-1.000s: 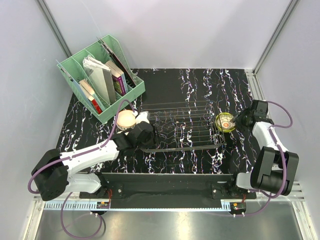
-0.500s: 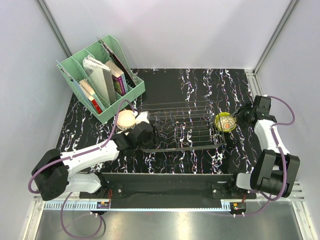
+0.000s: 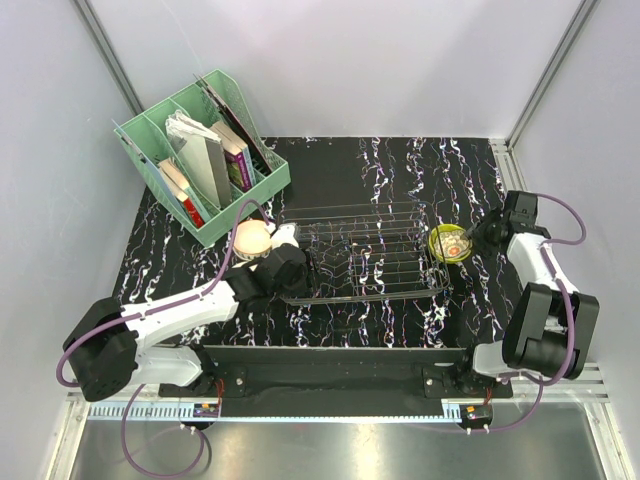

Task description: Unload the bowls from the dish rack

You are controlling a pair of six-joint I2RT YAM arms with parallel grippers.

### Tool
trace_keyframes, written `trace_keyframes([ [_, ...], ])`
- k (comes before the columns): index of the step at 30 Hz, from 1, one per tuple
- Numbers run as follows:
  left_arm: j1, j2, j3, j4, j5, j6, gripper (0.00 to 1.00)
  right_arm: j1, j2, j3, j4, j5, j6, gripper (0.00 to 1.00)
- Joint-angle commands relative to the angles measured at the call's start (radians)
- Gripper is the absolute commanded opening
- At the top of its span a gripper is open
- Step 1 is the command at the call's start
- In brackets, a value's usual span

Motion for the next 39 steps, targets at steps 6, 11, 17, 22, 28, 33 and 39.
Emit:
trace_keyframes([
  [6,-0.008,0.007,-0.008,-0.015,-0.007,0.016,0.57,0.001,0.073,0.025,-0.002,0.011,-0.029,0.41],
  [11,-0.008,0.013,0.001,-0.018,-0.007,0.019,0.57,0.001,0.058,0.017,-0.002,0.018,-0.031,0.16],
  [17,-0.008,0.022,0.005,-0.017,-0.007,0.021,0.57,0.001,0.044,0.039,-0.008,0.001,-0.049,0.05],
  [22,-0.008,0.022,0.005,-0.017,-0.007,0.021,0.57,0.001,0.008,0.049,-0.020,-0.026,-0.049,0.00],
  [28,-0.009,0.025,0.004,-0.015,-0.005,0.018,0.57,0.001,-0.020,0.054,-0.034,-0.042,-0.036,0.00],
  [33,-0.009,0.025,0.002,-0.014,-0.005,0.018,0.57,0.001,-0.011,0.048,-0.033,-0.069,-0.013,0.00],
  [39,-0.009,0.021,-0.002,-0.014,-0.007,0.016,0.57,0.001,0.021,0.025,-0.013,-0.098,0.013,0.00],
])
